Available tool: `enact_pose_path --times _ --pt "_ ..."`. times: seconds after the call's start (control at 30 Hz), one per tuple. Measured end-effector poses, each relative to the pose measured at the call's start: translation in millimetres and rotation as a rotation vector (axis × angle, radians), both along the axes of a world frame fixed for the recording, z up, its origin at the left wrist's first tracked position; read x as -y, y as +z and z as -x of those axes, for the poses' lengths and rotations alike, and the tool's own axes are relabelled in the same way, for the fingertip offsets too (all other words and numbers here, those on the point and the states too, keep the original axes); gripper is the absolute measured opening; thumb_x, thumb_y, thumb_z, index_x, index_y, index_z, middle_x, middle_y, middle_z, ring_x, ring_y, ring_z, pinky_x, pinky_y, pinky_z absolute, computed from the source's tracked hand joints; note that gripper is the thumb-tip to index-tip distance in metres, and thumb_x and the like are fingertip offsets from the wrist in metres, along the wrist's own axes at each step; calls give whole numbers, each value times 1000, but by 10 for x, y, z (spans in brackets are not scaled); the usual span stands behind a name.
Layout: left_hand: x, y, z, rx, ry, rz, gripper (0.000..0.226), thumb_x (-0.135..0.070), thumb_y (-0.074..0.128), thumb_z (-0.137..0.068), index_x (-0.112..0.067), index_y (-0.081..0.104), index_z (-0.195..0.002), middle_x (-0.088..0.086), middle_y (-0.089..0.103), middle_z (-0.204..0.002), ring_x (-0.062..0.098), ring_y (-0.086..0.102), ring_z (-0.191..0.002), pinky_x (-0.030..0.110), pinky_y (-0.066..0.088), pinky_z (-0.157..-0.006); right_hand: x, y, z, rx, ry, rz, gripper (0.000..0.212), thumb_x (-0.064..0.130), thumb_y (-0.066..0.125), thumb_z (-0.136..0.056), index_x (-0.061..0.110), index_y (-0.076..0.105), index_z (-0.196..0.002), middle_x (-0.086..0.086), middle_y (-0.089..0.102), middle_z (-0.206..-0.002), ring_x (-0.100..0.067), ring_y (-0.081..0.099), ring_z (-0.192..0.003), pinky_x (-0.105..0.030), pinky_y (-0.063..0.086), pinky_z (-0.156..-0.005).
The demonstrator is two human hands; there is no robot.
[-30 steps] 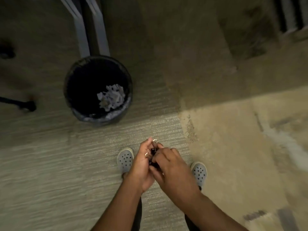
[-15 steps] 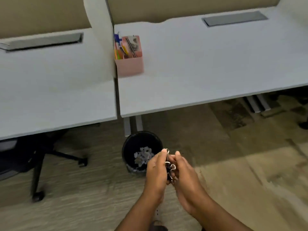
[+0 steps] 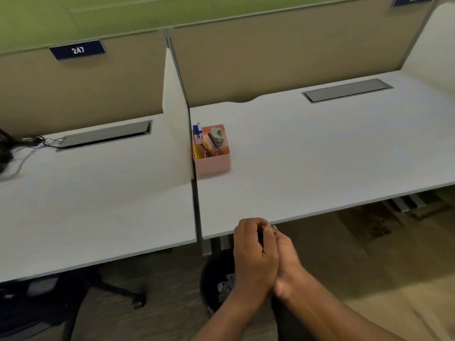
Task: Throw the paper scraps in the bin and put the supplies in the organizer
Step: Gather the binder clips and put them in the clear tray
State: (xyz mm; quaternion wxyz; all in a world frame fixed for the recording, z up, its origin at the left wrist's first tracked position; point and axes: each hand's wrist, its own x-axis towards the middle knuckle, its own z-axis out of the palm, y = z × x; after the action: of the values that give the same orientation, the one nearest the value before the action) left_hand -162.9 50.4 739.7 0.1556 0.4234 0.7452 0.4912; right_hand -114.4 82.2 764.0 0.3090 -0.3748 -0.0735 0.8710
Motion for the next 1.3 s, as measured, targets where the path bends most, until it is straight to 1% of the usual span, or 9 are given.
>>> enact_pose_path --times 0.17,0.37,0.47,0.57,0.73,0.8,0.9,1.1,1.3 --pt "-765 -34 426 -117 49 21 12 -21 48 -96 -27 54 -105 -18 51 -99 -1 49 -96 12 43 -81 -776 -52 421 -114 74 44 27 29 50 -93 8 68 -92 -8 62 -84 -18 58 -88 -32 44 -87" --pt "-1772 -178 950 -124 120 87 39 -48 39 -95 -26 49 -126 -14 54 -118 3 52 -111 22 48 -93 -1888 -334 975 -207 165 156 37 47 52 -92 11 63 -98 -3 62 -85 -15 61 -86 -30 50 -84" --pt "-2227 -190 1204 -155 166 133 65 -68 19 -91 -25 50 -129 -10 59 -122 7 54 -114 26 51 -95 -2403 -417 1232 -222 239 125 56 56 53 -89 10 63 -119 -11 65 -108 -23 60 -110 -37 42 -106" --pt "-2600 -243 1464 -183 195 204 70 -66 16 -90 -21 50 -132 -4 58 -130 10 52 -121 26 47 -100 -2802 -471 1493 -234 309 71 59 53 55 -91 13 55 -135 -13 55 -136 -26 47 -133 -41 30 -116" --pt "-2983 -307 1819 -183 209 196 60 -56 24 -95 -18 47 -136 -1 55 -135 13 47 -128 37 46 -104 -3322 -585 1852 -236 357 140 44 28 64 -91 12 57 -132 -13 58 -133 -25 53 -127 -36 45 -105" --pt "-3037 -312 1966 -220 260 171 64 -58 29 -95 -15 41 -141 1 50 -142 15 44 -132 37 45 -105 -3535 -694 1921 -49 399 121 42 23 72 -82 9 64 -121 -15 68 -113 -18 66 -90 -26 53 -74" --pt "-3006 -386 2197 -315 418 225 81 -68 35 -89 -11 30 -146 6 41 -149 20 38 -137 36 40 -110 -3832 -892 1941 258 444 91 16 24 67 -89 8 63 -89 -6 62 -70 -9 42 -46 -17 33 -36" --pt "-2787 -759 2469 -107 532 654 126 -86 56 -57 -16 10 -151 9 24 -158 28 26 -145 46 35 -114 -4112 -1218 1994 438 605 9 10 16 67 -87 8 65 -91 -3 54 -66 -10 38 -44 -18 28 -36" --pt "-2799 -893 2466 37 482 722 132 -85 62 -55 -22 -1 -152 3 7 -163 24 10 -149 45 26 -118 -4237 -1336 2224 490 694 -58 10 17 69 -85 8 65 -84 -5 56 -68 -10 39 -43 -19 30 -36"
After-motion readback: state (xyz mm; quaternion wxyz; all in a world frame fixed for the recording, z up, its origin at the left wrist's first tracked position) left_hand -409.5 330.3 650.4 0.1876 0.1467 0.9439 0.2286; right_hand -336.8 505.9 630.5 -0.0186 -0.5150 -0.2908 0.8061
